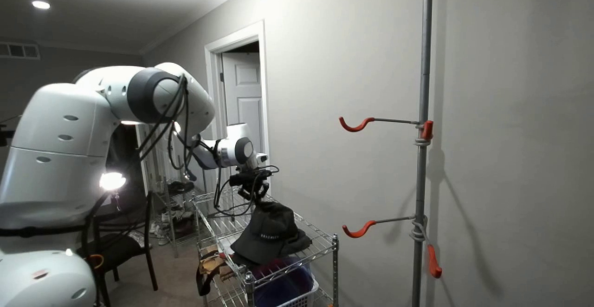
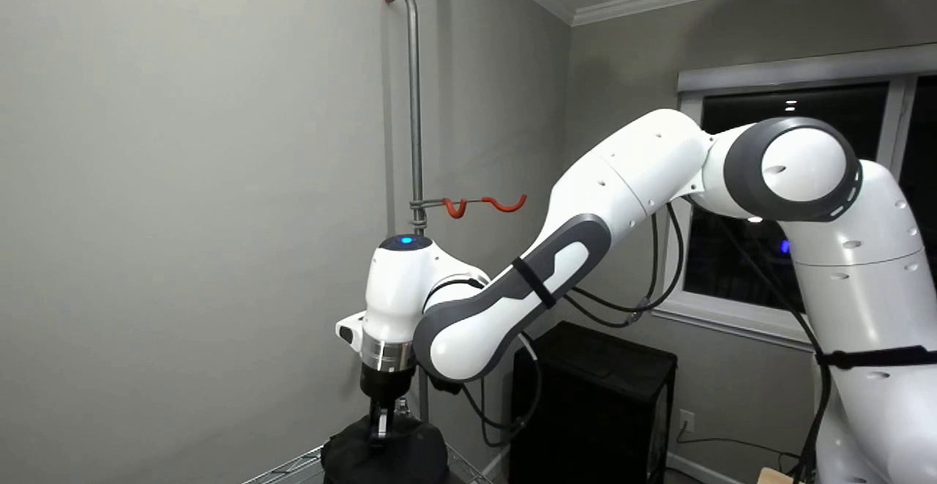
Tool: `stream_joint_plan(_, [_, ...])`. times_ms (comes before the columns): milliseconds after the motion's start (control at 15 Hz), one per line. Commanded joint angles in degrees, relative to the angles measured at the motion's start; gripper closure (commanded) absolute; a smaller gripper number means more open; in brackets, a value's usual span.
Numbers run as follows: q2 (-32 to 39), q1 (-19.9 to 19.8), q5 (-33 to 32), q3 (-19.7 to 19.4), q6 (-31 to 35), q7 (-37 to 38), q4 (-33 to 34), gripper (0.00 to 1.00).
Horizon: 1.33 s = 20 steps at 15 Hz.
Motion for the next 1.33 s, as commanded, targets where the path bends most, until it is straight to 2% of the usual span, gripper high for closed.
stream_joint_plan(0, [-9.7,0.1,-1.0,-0.3,-1.3,2.4,-4.9,0.95])
stream_joint_plan(267, [-16.1,-0.3,-0.4,0.3,-2.1,2.3,-6.7,0.96])
stream_joint_plan(333, [-16.5,-0.5,0.4,0.4,-2.1,1.4,-6.7,0.71])
stream_joint_plan(400, [-16.8,-0.6,0.8,0.4,-1.7,1.1,-7.1,0.69])
stream_joint_plan(533, [-16.2,-0.8,2.1,0.3,-0.8,0.1,-7.7,0.58])
stream_joint_plan(800, [-13.5,-1.4,4.6,0.3,0.8,-1.3,-8.6,0.33])
stream_joint_plan(867, [-13.9,-0.9,2.2,0.4,-1.3,1.3,-7.2,0.52])
stream_joint_plan(1067, [-12.7,-1.0,2.6,0.3,-0.6,1.2,-7.5,0.33])
stream_joint_plan(1200, [-12.6,-1.0,2.6,0.3,-0.6,1.2,-7.5,0.33])
stream_joint_plan(1267, [-12.6,-1.0,2.6,0.3,-0.6,1.2,-7.5,0.58])
